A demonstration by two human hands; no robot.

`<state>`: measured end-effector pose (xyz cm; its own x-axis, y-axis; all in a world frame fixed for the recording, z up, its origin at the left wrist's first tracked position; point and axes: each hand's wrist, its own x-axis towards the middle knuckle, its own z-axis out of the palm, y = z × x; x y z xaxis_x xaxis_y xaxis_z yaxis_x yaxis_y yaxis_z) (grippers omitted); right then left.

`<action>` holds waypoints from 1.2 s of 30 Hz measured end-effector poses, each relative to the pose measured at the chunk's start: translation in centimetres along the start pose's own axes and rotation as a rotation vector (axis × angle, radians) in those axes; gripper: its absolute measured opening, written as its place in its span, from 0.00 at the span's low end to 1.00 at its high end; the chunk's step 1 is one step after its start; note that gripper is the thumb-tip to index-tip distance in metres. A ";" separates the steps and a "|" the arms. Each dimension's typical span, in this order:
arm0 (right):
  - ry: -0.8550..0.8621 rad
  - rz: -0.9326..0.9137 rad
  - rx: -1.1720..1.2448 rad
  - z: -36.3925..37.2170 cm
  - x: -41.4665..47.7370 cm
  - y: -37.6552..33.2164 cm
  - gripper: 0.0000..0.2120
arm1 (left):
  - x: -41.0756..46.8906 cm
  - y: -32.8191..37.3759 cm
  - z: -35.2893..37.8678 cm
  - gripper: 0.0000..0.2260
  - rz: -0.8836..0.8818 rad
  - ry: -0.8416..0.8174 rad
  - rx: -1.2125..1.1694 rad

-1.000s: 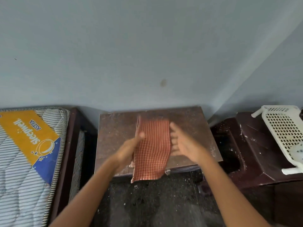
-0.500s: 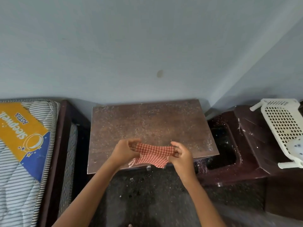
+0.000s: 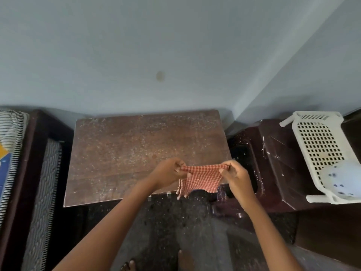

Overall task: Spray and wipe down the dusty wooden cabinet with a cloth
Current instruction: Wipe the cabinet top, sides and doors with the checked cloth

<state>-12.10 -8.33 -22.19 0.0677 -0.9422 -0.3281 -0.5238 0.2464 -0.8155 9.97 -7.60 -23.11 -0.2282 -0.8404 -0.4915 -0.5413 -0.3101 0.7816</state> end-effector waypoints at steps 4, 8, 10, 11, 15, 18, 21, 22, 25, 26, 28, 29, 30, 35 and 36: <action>0.112 -0.022 0.000 -0.8 4.3 2.1 0.04 | 4.2 1.2 2.3 0.06 -0.087 0.116 -0.187; 0.236 0.051 -0.227 0.7 8.5 5.1 0.13 | 8.2 0.6 3.8 0.22 -0.250 0.211 -0.175; 0.214 0.047 -0.378 1.6 9.0 6.7 0.14 | 8.8 0.0 4.8 0.19 -0.299 0.222 -0.061; 0.186 0.014 -0.433 2.2 8.8 7.4 0.14 | 8.6 -0.3 5.2 0.16 -0.308 0.233 -0.032; 0.150 -0.164 -0.618 4.6 6.7 9.4 0.17 | 7.0 -3.4 6.6 0.19 -0.274 0.349 0.210; 0.083 -0.185 -0.789 6.4 7.4 10.2 0.22 | 5.9 -6.7 6.7 0.22 -0.201 0.451 0.566; 0.061 -0.144 -0.925 8.3 9.2 10.3 0.32 | 5.5 -10.7 6.6 0.24 -0.185 0.483 0.719; 0.054 -0.134 -0.943 8.9 9.7 10.3 0.34 | 5.5 -11.8 6.6 0.25 -0.186 0.467 0.769; 0.085 -0.137 -0.943 10.1 10.4 11.0 0.36 | 5.7 -13.4 6.9 0.27 -0.166 0.486 0.856; 0.102 -0.151 -0.945 10.3 10.3 11.2 0.35 | 5.7 -13.6 7.1 0.26 -0.153 0.509 0.868; 0.117 -0.206 -0.961 10.3 9.3 11.7 0.33 | 5.8 -13.7 7.3 0.26 -0.133 0.542 0.867; 0.108 -0.244 -0.971 10.2 8.6 12.2 0.33 | 5.7 -13.8 7.3 0.26 -0.137 0.548 0.861; 0.096 -0.278 -0.981 9.9 7.8 12.8 0.32 | 5.6 -13.8 7.2 0.26 -0.142 0.550 0.856; 0.147 -0.184 -0.908 7.3 6.4 15.1 0.30 | 5.5 -13.6 7.4 0.26 -0.136 0.566 0.845; 0.170 -0.125 -0.891 7.1 6.9 15.0 0.31 | 5.5 -13.6 7.4 0.26 -0.134 0.571 0.841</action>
<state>-13.47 -9.51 -40.07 0.0787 -0.9884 -0.1302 -0.9873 -0.0592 -0.1475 10.08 -4.77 -39.29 0.1764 -0.9761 -0.1271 -0.9764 -0.1899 0.1033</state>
